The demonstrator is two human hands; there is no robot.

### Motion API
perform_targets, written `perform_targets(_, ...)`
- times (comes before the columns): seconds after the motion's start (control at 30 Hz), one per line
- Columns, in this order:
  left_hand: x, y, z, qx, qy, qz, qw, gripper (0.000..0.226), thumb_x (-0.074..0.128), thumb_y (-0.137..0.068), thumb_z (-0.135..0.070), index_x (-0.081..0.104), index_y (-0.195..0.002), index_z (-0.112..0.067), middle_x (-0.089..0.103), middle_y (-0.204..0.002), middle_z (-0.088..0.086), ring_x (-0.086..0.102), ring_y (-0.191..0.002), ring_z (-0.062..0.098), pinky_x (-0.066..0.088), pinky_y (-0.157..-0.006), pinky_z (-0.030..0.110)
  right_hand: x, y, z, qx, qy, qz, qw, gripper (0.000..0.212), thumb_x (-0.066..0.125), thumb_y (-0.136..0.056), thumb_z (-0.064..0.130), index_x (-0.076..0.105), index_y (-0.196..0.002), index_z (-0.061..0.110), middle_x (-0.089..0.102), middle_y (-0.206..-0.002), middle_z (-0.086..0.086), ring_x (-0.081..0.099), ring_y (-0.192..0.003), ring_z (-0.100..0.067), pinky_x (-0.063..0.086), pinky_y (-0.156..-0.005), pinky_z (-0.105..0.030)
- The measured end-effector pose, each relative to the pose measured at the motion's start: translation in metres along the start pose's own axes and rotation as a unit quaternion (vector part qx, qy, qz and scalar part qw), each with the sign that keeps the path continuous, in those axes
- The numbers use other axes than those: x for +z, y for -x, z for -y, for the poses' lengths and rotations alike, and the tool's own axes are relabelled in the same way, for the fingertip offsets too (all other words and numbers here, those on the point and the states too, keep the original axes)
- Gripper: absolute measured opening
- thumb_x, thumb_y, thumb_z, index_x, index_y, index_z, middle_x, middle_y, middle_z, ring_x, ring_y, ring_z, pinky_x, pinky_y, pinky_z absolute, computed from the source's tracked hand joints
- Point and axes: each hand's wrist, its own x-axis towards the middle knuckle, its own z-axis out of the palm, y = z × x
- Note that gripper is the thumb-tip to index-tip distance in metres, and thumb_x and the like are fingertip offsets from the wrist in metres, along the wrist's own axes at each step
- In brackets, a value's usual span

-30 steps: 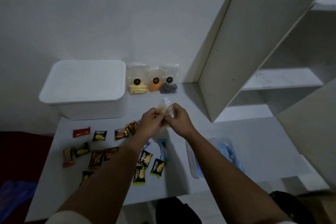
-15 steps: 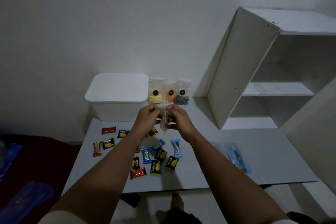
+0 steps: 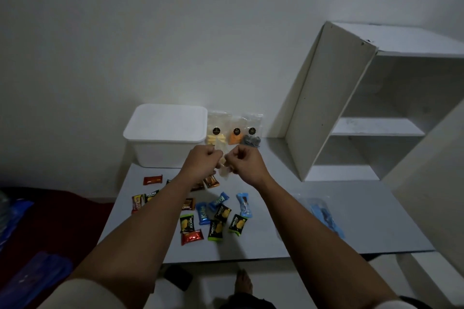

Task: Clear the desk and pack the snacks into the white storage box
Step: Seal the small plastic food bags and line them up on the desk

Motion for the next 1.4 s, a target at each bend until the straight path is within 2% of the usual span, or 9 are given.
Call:
perform_targets(0.17, 0.001, -0.001, 0.002, -0.001, -0.113, -0.045, 0.993, 0.038, 0.053, -0.074, -0.042, 0.058, -0.049, -0.013, 0.065, -0.058, 0.010, 0.056, -0.053, 0.024, 0.045, -0.061, 0.032, -0.009, -0.003, 0.001, -0.065, 0.190, -0.101, 0.974, 0.007, 0.062, -0.093, 0.020, 0.057, -0.092, 0.025, 0.068, -0.080, 0.003, 0.070, -0.070, -0.018, 0.059, -0.066, -0.044)
perform_targets(0.37, 0.009, 0.003, -0.010, 0.011, -0.146, -0.012, 0.989, 0.040, 0.048, -0.074, -0.043, 0.064, -0.056, -0.011, 0.064, -0.060, 0.013, 0.058, -0.057, 0.026, 0.047, -0.064, 0.035, -0.013, -0.010, 0.013, -0.084, 0.352, -0.023, 0.932, 0.029, 0.053, -0.099, 0.011, 0.078, -0.110, 0.022, 0.073, -0.115, -0.007, 0.069, -0.098, -0.026, 0.059, -0.082, -0.042)
perform_targets(0.53, 0.003, 0.007, -0.010, 0.074, -0.102, -0.062, 0.990, 0.041, 0.047, -0.089, -0.044, 0.061, -0.060, -0.019, 0.067, -0.070, 0.001, 0.064, -0.070, 0.023, 0.055, -0.073, 0.041, -0.023, -0.015, 0.023, -0.092, 0.279, 0.032, 0.955, 0.027, 0.070, -0.093, 0.023, 0.078, -0.118, 0.015, 0.076, -0.119, -0.002, 0.071, -0.101, -0.013, 0.058, -0.092, -0.034)
perform_targets(0.63, -0.003, 0.000, -0.007, 0.118, -0.062, -0.128, 0.983, 0.010, 0.055, -0.096, -0.028, 0.064, -0.091, -0.028, 0.064, -0.102, -0.005, 0.060, -0.087, 0.015, 0.047, -0.074, 0.033, -0.030, -0.017, 0.030, -0.097, 0.255, 0.072, 0.959, 0.036, 0.081, -0.084, 0.042, 0.080, -0.111, 0.018, 0.078, -0.109, 0.003, 0.070, -0.091, -0.004, 0.056, -0.080, -0.023)
perform_targets(0.7, -0.006, -0.006, -0.005, 0.113, -0.009, -0.071, 0.991, 0.020, 0.054, -0.098, -0.016, 0.066, -0.109, -0.027, 0.064, -0.114, -0.004, 0.060, -0.097, 0.015, 0.044, -0.079, 0.030, -0.034, -0.017, 0.035, -0.106, 0.238, 0.095, 0.961, 0.028, 0.081, -0.085, 0.040, 0.082, -0.105, 0.021, 0.079, -0.099, 0.007, 0.070, -0.088, -0.003, 0.055, -0.077, -0.023)
perform_targets(0.83, -0.008, -0.004, -0.010, 0.114, 0.041, -0.006, 0.993, 0.018, 0.057, -0.101, -0.015, 0.073, -0.097, -0.019, 0.074, -0.100, 0.001, 0.068, -0.095, 0.012, 0.049, -0.085, 0.026, -0.041, -0.016, 0.041, -0.117, 0.163, 0.099, 0.975, 0.028, 0.066, -0.096, 0.031, 0.080, -0.087, 0.009, 0.071, -0.069, -0.003, 0.061, -0.060, -0.005, 0.055, -0.060, -0.035)
perform_targets(0.93, -0.007, -0.005, -0.010, 0.106, 0.070, -0.015, 0.992, 0.021, 0.055, -0.103, -0.019, 0.073, -0.094, -0.013, 0.077, -0.091, 0.004, 0.073, -0.087, 0.012, 0.055, -0.082, 0.027, -0.044, -0.013, 0.041, -0.084, 0.072, 0.095, 0.989, 0.031, 0.070, -0.095, 0.039, 0.074, -0.098, 0.009, 0.078, -0.085, -0.009, 0.076, -0.080, -0.018, 0.064, -0.073, -0.044)
perform_targets(1.03, -0.006, -0.006, -0.009, 0.072, 0.130, -0.023, 0.989, 0.023, 0.053, -0.104, -0.019, 0.069, -0.095, -0.005, 0.075, -0.089, 0.010, 0.071, -0.084, 0.016, 0.059, -0.078, 0.032, -0.044, -0.012, 0.032, -0.043, -0.002, 0.077, 0.996, 0.030, 0.078, -0.090, 0.021, 0.063, -0.115, 0.013, 0.079, -0.090, -0.008, 0.079, -0.083, -0.022, 0.061, -0.070, -0.038)
perform_targets(1.4, -0.010, -0.003, -0.013, 0.117, 0.078, -0.014, 0.990, 0.027, 0.051, -0.105, -0.016, 0.068, -0.085, -0.012, 0.069, -0.080, 0.009, 0.066, -0.077, 0.017, 0.055, -0.070, 0.021, -0.043, -0.013, 0.034, -0.008, -0.032, 0.102, 0.994, 0.012, 0.073, -0.095, 0.024, 0.072, -0.090, 0.013, 0.080, -0.090, -0.010, 0.078, -0.091, -0.025, 0.060, -0.084, -0.042)
